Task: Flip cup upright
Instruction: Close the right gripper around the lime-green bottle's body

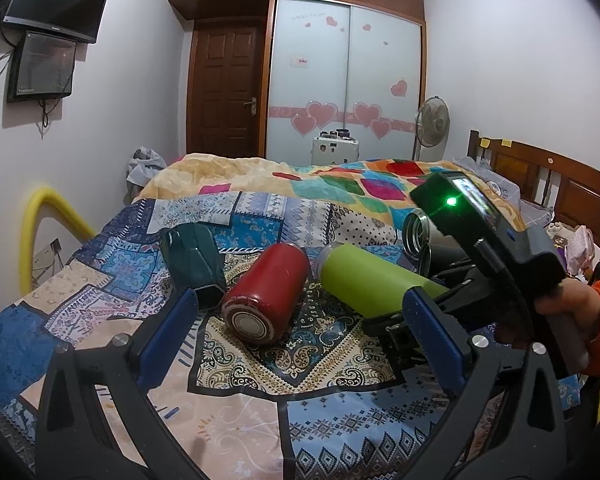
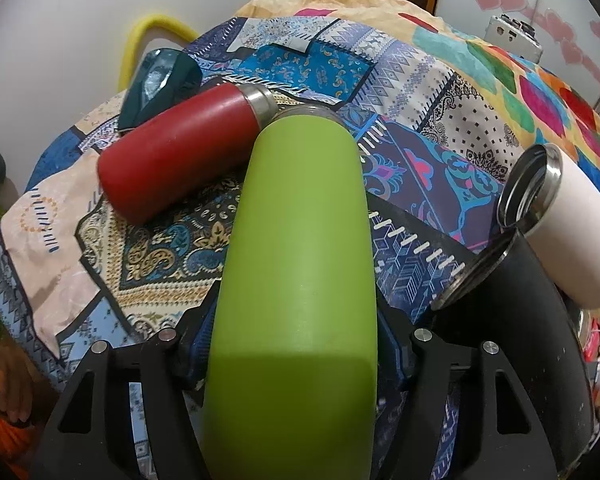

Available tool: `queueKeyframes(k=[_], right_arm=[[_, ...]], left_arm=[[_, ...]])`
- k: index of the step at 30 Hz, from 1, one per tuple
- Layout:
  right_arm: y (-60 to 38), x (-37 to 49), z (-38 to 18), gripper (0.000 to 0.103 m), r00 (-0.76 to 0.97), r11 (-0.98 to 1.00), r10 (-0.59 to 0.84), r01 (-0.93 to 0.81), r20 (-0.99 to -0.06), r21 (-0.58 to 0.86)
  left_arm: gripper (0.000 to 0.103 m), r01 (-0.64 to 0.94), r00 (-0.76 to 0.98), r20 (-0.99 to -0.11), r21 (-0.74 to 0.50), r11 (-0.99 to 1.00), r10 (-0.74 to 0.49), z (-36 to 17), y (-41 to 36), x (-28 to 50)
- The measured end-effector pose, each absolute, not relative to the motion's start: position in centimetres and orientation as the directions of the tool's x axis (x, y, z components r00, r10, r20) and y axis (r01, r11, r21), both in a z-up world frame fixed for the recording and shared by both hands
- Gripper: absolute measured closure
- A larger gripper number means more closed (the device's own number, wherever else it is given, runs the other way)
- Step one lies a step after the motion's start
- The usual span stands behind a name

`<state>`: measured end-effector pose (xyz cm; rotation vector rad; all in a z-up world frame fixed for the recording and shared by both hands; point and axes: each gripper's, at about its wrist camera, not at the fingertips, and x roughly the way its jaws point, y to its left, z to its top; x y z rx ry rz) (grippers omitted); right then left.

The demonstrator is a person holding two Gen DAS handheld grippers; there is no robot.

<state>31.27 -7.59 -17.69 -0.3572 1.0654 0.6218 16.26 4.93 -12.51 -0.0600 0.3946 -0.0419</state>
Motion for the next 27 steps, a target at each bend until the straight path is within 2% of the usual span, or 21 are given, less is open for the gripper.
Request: queueKeyframes(k=[15, 27], right_arm=[[-9.2, 25.9, -12.5, 0.041, 0.413, 0.759, 0.390, -0.650, -0.823, 0.033], [-8.9, 22.9, -14.5, 0.041, 0.387, 0.726, 0.410, -0.687, -0.826, 0.038]], left_arm=[[0.000, 0.012, 0.938, -0.345, -0.058, 0.998, -0.032, -9.9, 4.4, 12.8], [0.000, -0.011, 0.932, -0.363, -0.048, 0.999, -0.008, -9.9, 4.0, 10.7]])
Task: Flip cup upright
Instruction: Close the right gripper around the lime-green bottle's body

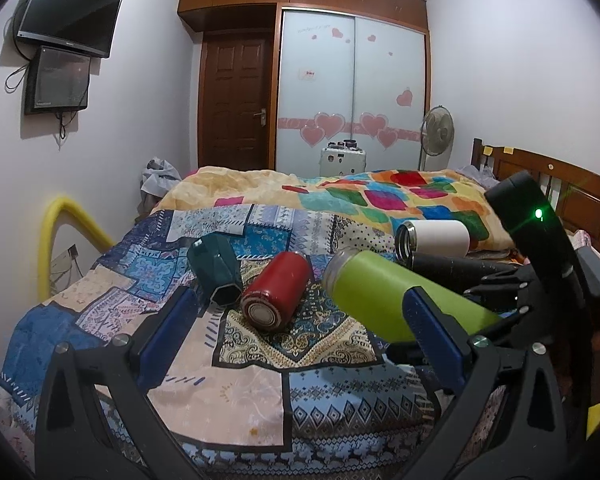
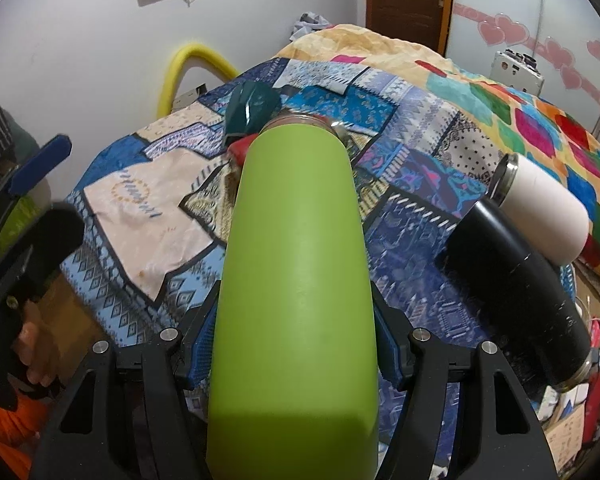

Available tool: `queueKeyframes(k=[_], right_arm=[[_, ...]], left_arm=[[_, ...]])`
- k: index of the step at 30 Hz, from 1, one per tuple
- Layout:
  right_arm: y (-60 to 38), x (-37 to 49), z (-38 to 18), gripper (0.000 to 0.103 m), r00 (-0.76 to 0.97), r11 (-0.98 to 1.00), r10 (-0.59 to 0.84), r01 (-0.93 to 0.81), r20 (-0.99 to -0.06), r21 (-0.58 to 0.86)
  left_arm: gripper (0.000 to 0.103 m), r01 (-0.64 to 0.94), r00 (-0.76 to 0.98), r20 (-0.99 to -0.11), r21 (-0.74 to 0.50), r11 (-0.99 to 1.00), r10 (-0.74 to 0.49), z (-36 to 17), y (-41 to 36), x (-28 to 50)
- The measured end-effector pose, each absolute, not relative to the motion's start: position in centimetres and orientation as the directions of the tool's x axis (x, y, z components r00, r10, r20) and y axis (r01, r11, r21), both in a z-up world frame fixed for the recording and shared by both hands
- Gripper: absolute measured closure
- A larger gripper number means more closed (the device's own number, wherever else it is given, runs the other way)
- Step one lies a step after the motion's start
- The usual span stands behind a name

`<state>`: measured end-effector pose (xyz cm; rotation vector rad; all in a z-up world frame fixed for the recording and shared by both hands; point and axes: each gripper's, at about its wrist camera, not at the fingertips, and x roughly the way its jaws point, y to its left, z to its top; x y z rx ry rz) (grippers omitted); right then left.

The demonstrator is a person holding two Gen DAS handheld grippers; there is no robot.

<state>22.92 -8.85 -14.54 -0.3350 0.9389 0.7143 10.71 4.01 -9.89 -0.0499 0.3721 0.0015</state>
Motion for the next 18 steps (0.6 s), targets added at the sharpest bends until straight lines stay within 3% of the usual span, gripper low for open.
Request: queueKeyframes(k=[18], right_arm=[[-7.4, 23.9, -18.3, 0.042, 0.346, 0.715, 0.347, -0.699, -0.872, 0.008]], left_arm=[[0.000, -0.022, 0.892, -0.453, -0.060, 0.998, -0.007, -13.4, 4.3, 13.2]])
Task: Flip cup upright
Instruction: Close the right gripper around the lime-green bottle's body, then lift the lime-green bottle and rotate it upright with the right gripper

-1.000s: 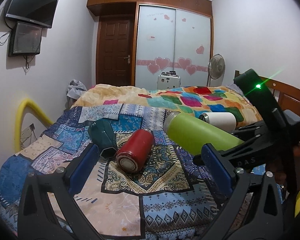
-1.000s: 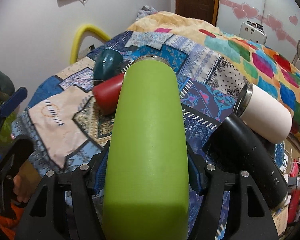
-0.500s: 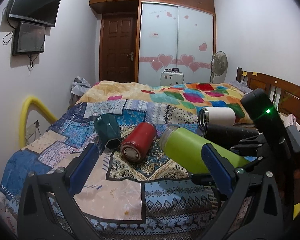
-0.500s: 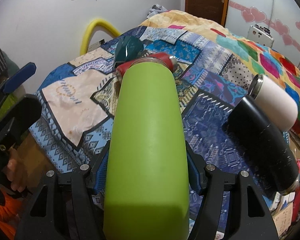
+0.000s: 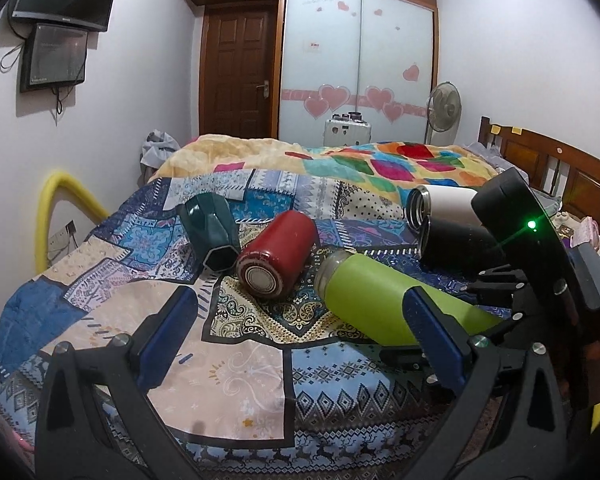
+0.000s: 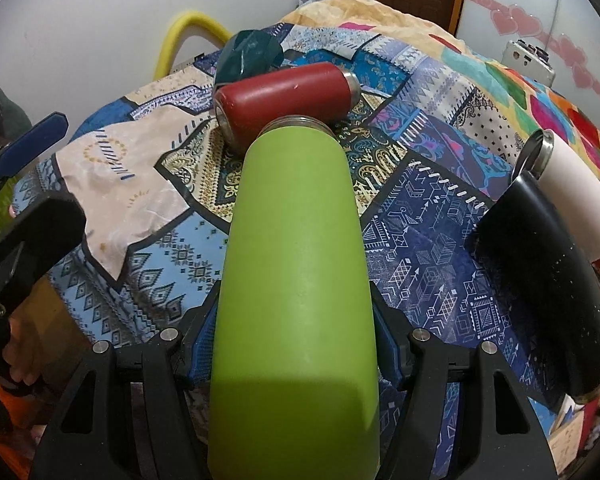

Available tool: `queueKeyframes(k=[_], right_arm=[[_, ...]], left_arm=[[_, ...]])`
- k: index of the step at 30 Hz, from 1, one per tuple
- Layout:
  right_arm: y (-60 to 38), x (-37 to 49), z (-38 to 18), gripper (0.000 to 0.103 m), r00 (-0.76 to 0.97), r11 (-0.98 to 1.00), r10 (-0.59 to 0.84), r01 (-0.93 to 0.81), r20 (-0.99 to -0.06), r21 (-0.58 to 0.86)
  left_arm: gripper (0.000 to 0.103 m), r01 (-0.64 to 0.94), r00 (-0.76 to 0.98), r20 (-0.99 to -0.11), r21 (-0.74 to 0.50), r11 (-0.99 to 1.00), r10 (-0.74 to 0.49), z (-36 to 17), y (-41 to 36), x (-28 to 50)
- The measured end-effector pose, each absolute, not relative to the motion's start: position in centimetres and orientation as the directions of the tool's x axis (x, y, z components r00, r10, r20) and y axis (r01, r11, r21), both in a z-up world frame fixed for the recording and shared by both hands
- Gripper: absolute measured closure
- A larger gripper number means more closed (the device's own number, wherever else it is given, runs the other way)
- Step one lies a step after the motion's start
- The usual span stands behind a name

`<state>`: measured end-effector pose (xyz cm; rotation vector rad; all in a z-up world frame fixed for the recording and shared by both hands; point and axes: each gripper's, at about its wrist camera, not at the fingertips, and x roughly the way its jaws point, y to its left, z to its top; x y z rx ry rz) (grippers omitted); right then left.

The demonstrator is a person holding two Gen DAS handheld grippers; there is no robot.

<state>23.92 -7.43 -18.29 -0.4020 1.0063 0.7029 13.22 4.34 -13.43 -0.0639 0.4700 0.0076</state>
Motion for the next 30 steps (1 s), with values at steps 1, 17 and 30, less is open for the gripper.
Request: queueKeyframes(k=[1, 17, 30], right_arm=[[-7.4, 23.9, -18.2, 0.041, 0.349, 0.715, 0.349, -0.699, -0.870, 0.006], [-11.1, 21.7, -13.4, 0.041, 0.404, 0.714, 0.428, -0.699, -0.809, 0.029], [-17.4, 23.4, -15.3, 0.040, 0.529, 0.829, 0.350, -0.559, -0.774, -0.007]], left_arm=[[0.000, -0.023, 0.890, -0.456, -0.064, 0.998, -0.009, -13.5, 4.4, 13.4], [0.000, -0.028, 0.896, -0.444, -0.034, 0.999, 0.011, -11.8, 3.8, 13.8], [0.000, 0.086, 0.791, -0.605, -0.038, 0.996, -0.091, -13.5, -0.5, 17.8]])
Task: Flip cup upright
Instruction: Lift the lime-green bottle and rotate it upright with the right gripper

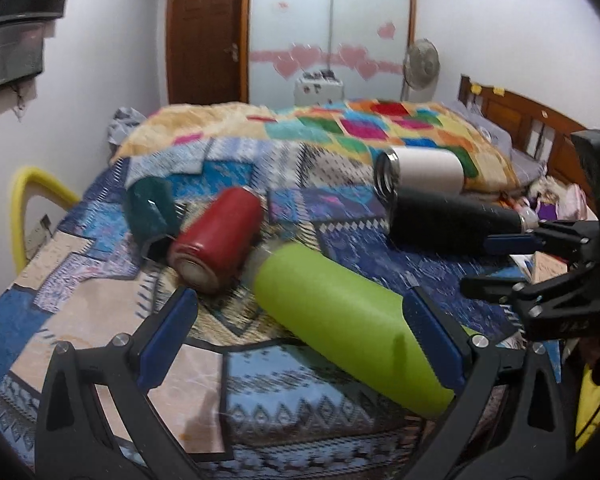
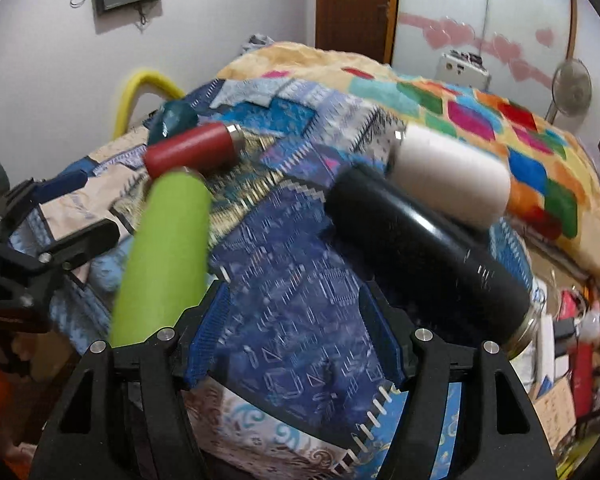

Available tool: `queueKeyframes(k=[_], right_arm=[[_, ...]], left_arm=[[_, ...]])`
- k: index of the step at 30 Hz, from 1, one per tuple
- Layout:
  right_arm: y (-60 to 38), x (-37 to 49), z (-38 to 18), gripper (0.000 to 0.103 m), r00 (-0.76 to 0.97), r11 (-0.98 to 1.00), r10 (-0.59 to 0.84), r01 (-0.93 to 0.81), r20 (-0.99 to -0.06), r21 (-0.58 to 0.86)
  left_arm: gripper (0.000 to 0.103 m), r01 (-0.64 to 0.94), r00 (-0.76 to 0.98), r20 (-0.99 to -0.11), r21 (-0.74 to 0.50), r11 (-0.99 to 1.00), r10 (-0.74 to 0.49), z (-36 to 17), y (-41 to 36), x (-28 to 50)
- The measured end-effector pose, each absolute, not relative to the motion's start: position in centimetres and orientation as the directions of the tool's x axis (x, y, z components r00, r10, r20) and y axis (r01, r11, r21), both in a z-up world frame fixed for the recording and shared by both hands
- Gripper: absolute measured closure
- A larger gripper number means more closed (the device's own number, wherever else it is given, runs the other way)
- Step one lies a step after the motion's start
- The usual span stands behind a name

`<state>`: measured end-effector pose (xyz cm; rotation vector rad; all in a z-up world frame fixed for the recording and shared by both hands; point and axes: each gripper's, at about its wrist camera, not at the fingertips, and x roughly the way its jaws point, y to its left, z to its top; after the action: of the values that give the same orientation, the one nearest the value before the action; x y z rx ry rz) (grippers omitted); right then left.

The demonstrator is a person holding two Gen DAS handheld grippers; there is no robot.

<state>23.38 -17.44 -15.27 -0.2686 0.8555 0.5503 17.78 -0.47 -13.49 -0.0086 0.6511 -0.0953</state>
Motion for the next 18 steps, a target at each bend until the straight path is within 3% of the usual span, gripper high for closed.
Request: queueKeyframes(k=[3, 11, 18], right_arm=[[-17.6, 22.9, -15.9, 0.040, 0.532, 0.824, 0.366, -0.566, -0.764, 0.001], [-17.6, 21.8, -16.6, 0.040, 0.530, 0.803, 0.425, -0.595, -0.734, 0.035], [-17.5, 21.4, -17.2, 0.040, 0.520, 0.796, 0.470, -0.599, -0.713, 0.088]], left_arm=[[0.000, 0.102, 0.758, -0.646, -0.021, 0.995, -0.092, -14.2, -1.9, 18.6], [0.000, 0.162, 0.654, -0.730, -0.124, 0.979, -0.201, -15.4, -3.4, 20.9], [0.000, 0.182, 0.637, -0.753, -0.059, 0.981, -0.164, -16.0, -4.6, 22.4]])
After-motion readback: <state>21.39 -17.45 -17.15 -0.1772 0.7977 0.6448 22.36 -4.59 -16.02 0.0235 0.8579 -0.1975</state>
